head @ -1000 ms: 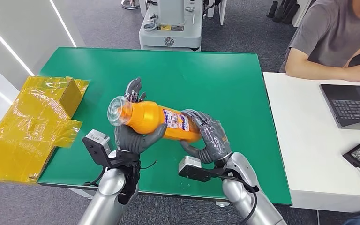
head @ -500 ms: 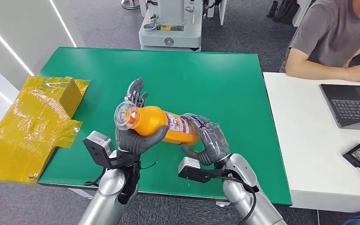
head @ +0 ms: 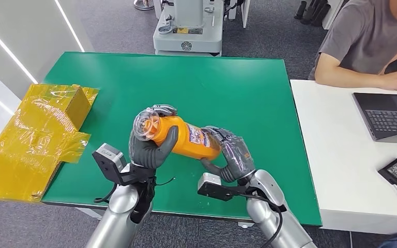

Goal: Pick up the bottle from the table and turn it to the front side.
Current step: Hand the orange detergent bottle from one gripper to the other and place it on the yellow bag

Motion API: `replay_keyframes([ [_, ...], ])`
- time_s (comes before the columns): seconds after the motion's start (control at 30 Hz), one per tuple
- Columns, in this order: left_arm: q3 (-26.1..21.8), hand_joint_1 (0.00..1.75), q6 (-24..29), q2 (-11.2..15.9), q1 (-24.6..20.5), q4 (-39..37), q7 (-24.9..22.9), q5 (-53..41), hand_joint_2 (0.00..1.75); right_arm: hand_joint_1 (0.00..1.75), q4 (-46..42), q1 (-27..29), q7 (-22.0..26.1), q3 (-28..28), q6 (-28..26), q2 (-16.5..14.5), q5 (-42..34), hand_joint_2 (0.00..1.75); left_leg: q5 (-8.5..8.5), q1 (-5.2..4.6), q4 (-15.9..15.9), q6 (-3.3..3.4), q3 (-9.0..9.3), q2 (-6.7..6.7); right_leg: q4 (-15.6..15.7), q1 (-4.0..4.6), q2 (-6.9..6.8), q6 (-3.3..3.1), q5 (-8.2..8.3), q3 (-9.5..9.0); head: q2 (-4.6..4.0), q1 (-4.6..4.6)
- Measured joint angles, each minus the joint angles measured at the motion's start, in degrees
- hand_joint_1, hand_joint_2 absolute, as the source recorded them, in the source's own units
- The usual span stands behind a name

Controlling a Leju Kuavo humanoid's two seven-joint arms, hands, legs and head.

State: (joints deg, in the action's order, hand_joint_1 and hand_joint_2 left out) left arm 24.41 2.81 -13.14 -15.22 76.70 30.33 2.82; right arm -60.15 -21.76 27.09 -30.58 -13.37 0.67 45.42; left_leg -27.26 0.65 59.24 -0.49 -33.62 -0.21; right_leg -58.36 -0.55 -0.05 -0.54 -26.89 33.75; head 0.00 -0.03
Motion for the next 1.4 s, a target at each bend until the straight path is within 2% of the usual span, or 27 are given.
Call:
replay_keyframes([
  [0.27,-0.09,1.75,-0.39,0.0,-0.33,-0.46,0.05,0.07,1.75,1.75,0.15,0.08,0.38,0.02,-0.26,-0.01,0.01,1.75,0.0,0.0,0.0,0.0,0.0,0.0,0.0,0.0,0.0,0.0,0.0,0.0,0.0,-0.01],
  [0.33,-0.13,1.75,-0.38,0.0,-0.35,-0.58,0.05,0.07,1.75,1.24,0.14,0.1,0.48,0.0,-0.75,-0.01,-0.02,1.75,0.0,0.0,0.0,0.0,0.0,0.0,0.0,0.0,0.0,0.0,0.0,0.0,0.0,-0.01],
  [0.4,-0.19,1.75,-0.36,0.01,-0.35,-0.76,0.05,0.07,1.75,0.41,0.13,0.13,0.44,-0.04,-1.45,-0.02,-0.14,1.75,0.0,0.0,0.0,0.0,0.0,0.0,0.0,0.0,0.0,0.0,0.0,0.0,0.0,0.01],
  [0.47,-0.26,1.75,-0.31,0.02,-0.34,-0.87,0.05,0.08,1.75,0.04,0.1,0.15,0.17,-0.09,-2.24,-0.04,-0.3,1.75,0.0,0.0,0.0,0.0,0.0,0.0,0.0,0.0,0.0,0.0,0.0,0.0,0.0,0.01],
  [0.5,-0.28,1.75,-0.27,0.02,-0.32,-0.9,0.05,0.1,1.75,0.0,0.06,0.17,-0.03,-0.11,-2.68,-0.06,-0.4,1.75,0.0,0.0,0.0,0.0,0.0,0.0,0.0,0.0,0.0,0.0,0.0,0.0,0.0,0.01],
  [0.67,-0.6,1.75,0.09,0.0,-0.17,-0.92,0.09,0.13,1.75,0.0,-0.62,0.37,-0.57,-0.04,-4.85,-0.49,-2.95,1.75,0.0,0.0,0.0,0.0,0.0,0.0,0.0,0.0,0.0,0.0,0.0,0.0,0.0,0.0],
  [1.03,-0.87,1.75,1.68,-0.04,0.02,-1.15,0.37,0.1,1.75,0.0,-8.52,4.88,2.49,0.47,-2.36,-2.55,-20.84,1.75,0.0,0.01,-0.01,0.0,-0.02,-0.01,0.0,0.0,-0.01,0.0,-0.02,0.01,0.0,0.0],
  [1.3,-0.95,1.75,3.21,0.0,0.15,-1.33,0.95,0.09,1.75,0.0,-17.29,9.1,3.83,-0.28,-3.6,-3.04,-24.58,1.75,-0.01,0.0,-0.01,0.0,-0.03,0.0,0.0,0.0,-0.01,0.01,-0.02,0.01,0.0,0.0],
  [1.4,-1.01,1.75,4.07,0.02,0.36,-1.3,0.91,0.01,1.75,0.0,-19.64,10.03,4.9,-0.3,-8.67,-3.15,-23.23,1.75,-0.01,0.0,-0.01,0.0,-0.03,0.0,0.0,0.0,-0.01,0.01,-0.02,0.01,0.0,-0.01],
])
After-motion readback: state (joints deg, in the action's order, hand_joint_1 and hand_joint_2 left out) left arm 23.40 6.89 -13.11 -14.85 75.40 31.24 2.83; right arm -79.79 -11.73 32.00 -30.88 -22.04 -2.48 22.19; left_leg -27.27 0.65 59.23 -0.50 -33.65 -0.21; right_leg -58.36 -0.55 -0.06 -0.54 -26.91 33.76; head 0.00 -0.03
